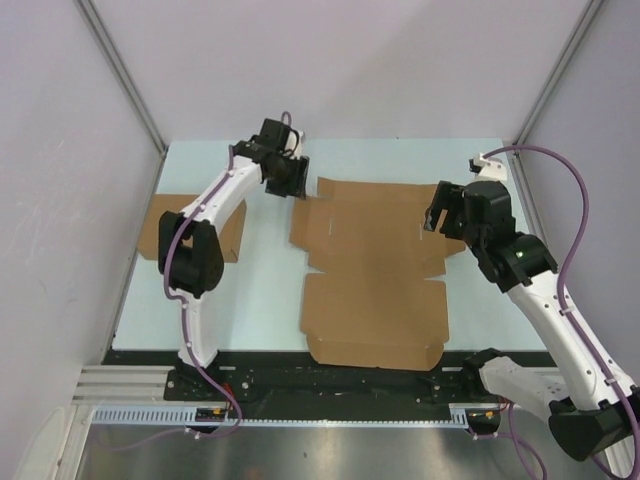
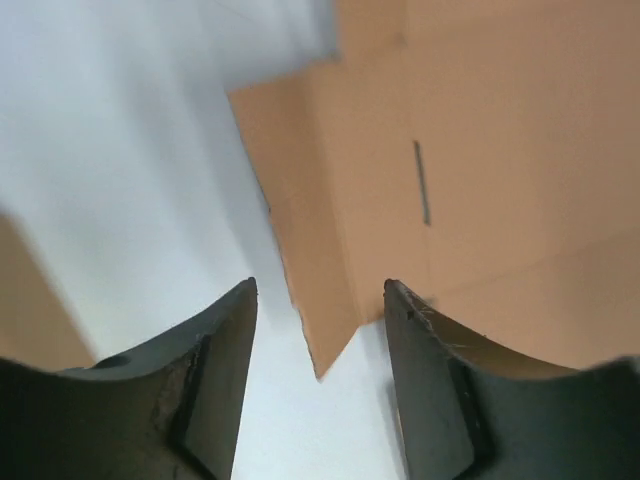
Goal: Fold the paper box
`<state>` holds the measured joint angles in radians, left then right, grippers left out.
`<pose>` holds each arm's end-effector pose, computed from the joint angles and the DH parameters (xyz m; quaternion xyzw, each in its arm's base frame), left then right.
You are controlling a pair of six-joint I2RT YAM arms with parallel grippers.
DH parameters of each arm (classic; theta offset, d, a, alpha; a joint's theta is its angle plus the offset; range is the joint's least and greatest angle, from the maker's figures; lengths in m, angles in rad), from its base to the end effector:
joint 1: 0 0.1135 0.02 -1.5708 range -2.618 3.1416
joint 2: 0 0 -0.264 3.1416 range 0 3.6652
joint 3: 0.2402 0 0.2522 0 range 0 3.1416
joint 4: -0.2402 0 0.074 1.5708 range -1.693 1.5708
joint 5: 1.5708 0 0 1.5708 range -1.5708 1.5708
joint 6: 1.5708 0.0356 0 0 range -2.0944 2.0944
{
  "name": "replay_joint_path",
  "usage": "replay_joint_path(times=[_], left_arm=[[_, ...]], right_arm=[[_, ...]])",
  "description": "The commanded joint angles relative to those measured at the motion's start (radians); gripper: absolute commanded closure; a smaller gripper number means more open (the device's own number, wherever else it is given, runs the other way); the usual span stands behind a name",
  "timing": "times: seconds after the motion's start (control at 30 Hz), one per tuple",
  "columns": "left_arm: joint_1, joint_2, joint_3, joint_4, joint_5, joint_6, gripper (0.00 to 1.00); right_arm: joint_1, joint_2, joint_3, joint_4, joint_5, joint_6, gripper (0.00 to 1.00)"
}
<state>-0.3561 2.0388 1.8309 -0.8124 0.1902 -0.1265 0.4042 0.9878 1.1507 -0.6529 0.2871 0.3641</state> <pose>0.4177 -0.1625 0.2644 0.1354 0.9487 -0.1534 0.2409 0.1897 0.0702 0.3819 0.0566 0.8500 0.0771 0.5181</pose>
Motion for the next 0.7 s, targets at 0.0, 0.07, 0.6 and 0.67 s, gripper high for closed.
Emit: replay_joint_path(times=[0.0, 0.07, 0.6, 0.67], left_arm=[[0.012, -0.083, 0.131, -0.01, -0.294, -0.047, 0.01], [0.012, -0.188, 0.09, 0.071, -0.311, -0.085, 0.0], [-0.389, -0.805, -0.999, 0.719, -0.327, -0.613, 0.0], [-0.44, -0.83, -1.044, 0.723, -0.336, -0.619, 0.0]], right_arm=[[-0.001, 0.014, 0.037, -0.022, 0.084, -0.001, 0.18], [-0.019, 0.032, 0.035, -0.017, 0.095, -0.001, 0.16], [-0.344, 0.397, -0.092, 0.235, 0.037, 0.19, 0.13], [-0.347, 0.458, -0.092, 0.266, 0.029, 0.182, 0.13]])
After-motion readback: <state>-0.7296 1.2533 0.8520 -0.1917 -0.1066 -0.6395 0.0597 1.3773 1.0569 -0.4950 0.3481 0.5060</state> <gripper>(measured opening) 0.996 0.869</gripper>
